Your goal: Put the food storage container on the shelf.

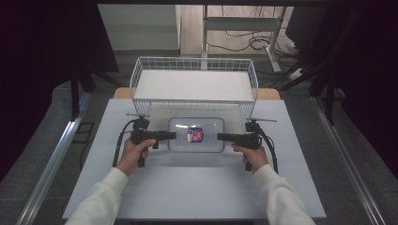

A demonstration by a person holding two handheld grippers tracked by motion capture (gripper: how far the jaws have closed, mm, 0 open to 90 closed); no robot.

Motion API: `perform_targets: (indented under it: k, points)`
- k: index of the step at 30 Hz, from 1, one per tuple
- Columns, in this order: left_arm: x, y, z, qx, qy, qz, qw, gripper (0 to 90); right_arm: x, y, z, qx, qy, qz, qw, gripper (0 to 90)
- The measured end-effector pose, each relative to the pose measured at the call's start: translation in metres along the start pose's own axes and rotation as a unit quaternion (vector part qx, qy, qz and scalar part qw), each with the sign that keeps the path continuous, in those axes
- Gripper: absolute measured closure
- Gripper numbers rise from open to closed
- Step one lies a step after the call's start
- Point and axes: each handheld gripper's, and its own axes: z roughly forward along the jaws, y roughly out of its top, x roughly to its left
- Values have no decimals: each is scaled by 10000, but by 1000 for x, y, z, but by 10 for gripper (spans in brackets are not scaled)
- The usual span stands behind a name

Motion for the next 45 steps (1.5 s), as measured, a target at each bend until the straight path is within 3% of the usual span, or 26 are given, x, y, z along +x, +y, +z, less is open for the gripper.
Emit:
perform_targets:
  k: [11,17,24,33,37,39,40,42,44,45]
  points:
    - [20,-2,12,-61,-4,-189,9998,455,-14,4,17,-94,-82,114,9999,520]
    - [22,-2,14,-140,-33,-223,9996,464,-22,4,18,-206,-26,343,9992,519]
    - [23,-1,21,-335,77,-435,9985,425,-24,3,22,-420,-133,730,9964,507]
    - [27,-1,24,-423,80,-631,9971,409,-23,2,26,-650,-313,742,9946,496]
    - [25,-2,24,-405,147,-509,9978,347,-20,1,25,-685,-480,774,9935,425]
    - [22,-2,23,-444,235,-454,9977,304,-17,0,22,-738,-694,702,9924,372]
    - [20,-2,21,-458,352,-458,9973,304,-17,0,22,-738,-694,702,9924,372]
    - [17,-4,16,-495,411,-420,9970,276,-12,-2,17,-770,-828,522,9922,357]
    - [13,-7,11,-413,500,-214,9977,267,-7,-6,12,-876,-926,362,9912,358]
    - [6,-12,7,-296,725,-1,9969,257,-4,-9,6,-872,-958,259,9912,356]
